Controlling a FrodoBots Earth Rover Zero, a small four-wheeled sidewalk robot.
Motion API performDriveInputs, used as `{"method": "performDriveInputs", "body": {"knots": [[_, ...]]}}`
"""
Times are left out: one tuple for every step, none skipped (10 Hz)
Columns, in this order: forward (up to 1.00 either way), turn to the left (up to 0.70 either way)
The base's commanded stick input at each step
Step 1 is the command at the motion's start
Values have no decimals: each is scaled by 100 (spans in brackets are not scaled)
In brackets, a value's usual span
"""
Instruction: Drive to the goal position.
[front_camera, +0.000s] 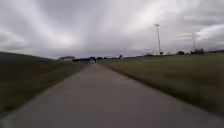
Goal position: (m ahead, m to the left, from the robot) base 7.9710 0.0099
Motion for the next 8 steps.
{"method": "performDriveInputs", "body": {"knots": [[70,0],[70,0],[70,0],[70,0],[70,0],[70,0],[70,0],[70,0]]}}
